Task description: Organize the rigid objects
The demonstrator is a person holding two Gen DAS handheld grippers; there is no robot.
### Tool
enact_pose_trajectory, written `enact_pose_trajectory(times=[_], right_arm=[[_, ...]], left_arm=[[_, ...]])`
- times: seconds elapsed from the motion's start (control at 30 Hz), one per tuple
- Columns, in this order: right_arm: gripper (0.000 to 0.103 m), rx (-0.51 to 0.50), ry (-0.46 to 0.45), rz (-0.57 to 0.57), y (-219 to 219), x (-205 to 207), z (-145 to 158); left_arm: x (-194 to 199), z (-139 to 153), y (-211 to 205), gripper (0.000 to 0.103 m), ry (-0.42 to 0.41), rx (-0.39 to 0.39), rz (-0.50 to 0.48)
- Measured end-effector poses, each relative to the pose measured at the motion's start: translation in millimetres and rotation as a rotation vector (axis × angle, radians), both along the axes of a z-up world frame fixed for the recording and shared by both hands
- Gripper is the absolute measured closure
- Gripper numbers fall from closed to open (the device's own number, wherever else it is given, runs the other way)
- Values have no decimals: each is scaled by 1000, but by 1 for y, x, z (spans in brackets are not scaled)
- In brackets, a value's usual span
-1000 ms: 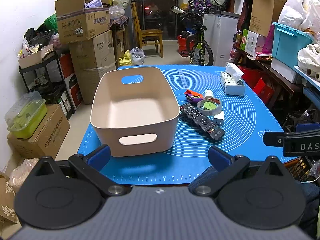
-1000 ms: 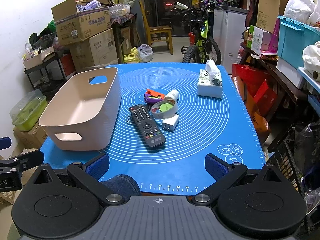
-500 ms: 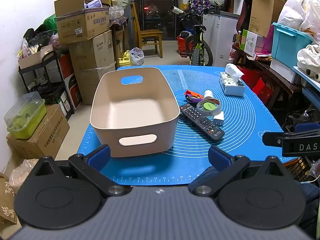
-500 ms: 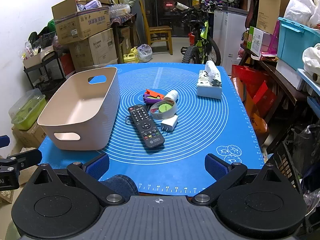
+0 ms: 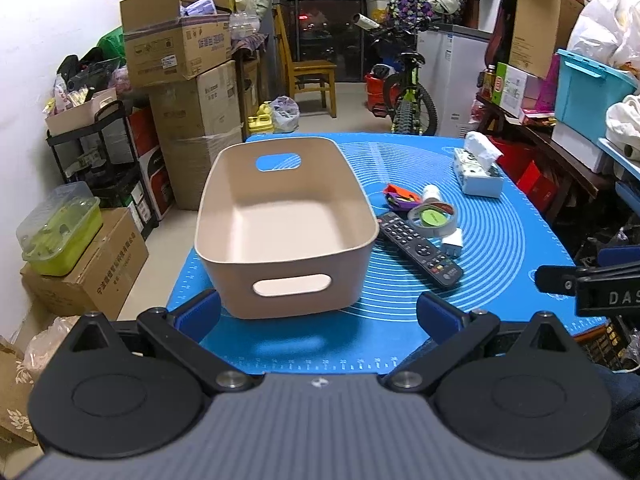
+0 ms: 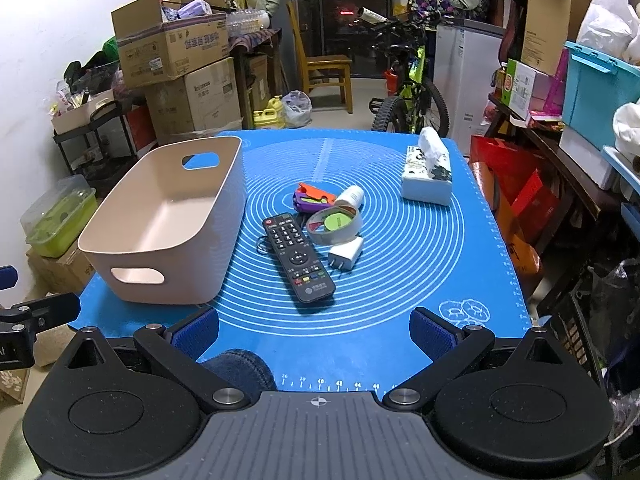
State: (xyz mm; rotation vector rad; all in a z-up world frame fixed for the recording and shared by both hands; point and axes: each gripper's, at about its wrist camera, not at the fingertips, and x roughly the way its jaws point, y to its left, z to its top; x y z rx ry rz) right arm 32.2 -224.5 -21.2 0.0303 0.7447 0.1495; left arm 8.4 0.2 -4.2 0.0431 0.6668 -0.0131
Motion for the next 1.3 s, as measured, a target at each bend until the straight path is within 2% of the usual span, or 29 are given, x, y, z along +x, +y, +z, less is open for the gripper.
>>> enact_pose_trajectory(times=[0.27,0.33,0.7,0.97,1.0,1.03,1.1,1.27,1.3], right_arm=[[2,-6,-28,53,9,27,-2],[2,-10,-29,68,13,40,-4],[2,-49,-20,145,43,121,-35],[6,-61,29,179,57,175,-67],[8,-62,40,184,58,182,-72],[9,-63,54,191,57,189,-79],[11,-69,75,201,58,199,-89],[17,-77,149,225,58,214,-116],[18,-78,163,232,57,215,-119]], left_arm=[[31,4,22,0,-5,34,69],[45,5,33,0,3,22,95],[135,-2,78,1,85,-8,164],[178,-23,94,2,194,-18,171],[182,-27,96,8,210,-16,168],[184,-31,97,18,228,-11,167],[189,-40,98,22,277,-8,174],[191,-55,103,31,334,-43,171],[191,-57,105,37,341,-49,172]])
